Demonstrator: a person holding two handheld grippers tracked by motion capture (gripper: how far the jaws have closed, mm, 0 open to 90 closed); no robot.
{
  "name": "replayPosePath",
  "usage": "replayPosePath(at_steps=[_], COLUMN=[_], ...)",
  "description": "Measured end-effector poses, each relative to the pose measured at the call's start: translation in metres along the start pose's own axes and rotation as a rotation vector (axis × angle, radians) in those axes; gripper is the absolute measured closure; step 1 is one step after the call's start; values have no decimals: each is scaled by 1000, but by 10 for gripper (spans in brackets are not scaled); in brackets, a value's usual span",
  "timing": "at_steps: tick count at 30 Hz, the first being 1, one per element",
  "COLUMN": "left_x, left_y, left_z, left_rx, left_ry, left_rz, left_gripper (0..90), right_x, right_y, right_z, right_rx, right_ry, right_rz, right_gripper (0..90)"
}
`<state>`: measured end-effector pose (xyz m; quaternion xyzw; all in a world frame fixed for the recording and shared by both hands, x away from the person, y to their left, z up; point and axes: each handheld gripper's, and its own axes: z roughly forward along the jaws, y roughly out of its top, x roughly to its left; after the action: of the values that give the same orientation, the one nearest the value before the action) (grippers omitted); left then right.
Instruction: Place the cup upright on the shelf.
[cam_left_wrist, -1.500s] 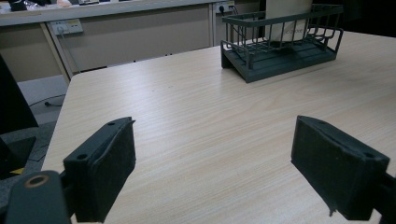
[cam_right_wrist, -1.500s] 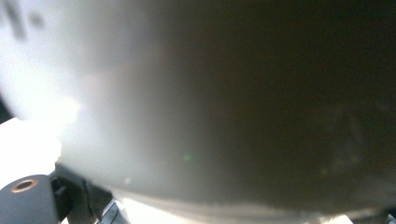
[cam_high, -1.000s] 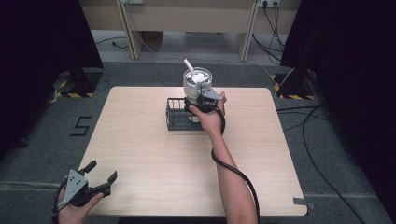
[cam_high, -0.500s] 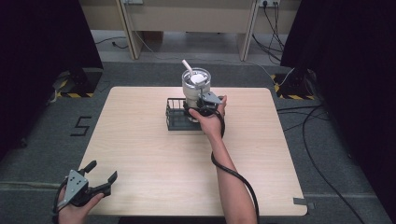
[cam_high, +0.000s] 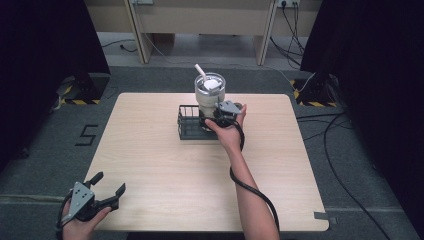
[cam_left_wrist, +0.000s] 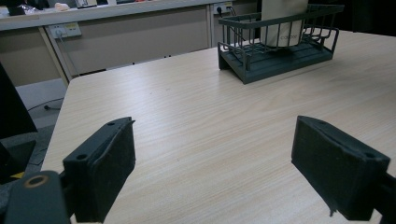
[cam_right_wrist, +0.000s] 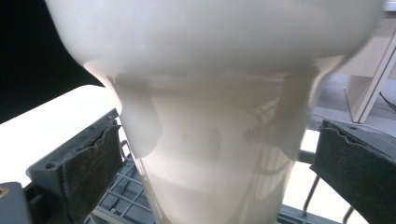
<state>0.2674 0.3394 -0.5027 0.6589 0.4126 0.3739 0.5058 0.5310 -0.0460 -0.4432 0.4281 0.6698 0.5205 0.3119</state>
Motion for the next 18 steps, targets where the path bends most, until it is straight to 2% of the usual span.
replayPosePath(at_steps=[13, 18], left_x=[-1, -1], left_y=[0, 0], left_z=[0, 0], left_rx=[-3, -2], left_ry=[3, 4], left_rz=[-1, -1], left_gripper=[128, 127], right_x=[0, 0], right_y=[-2, -3], right_z=[-23, -32], right_rx=[-4, -6], right_ry=[-11, -16], right_rz=[-15, 6], right_gripper=[22, 34])
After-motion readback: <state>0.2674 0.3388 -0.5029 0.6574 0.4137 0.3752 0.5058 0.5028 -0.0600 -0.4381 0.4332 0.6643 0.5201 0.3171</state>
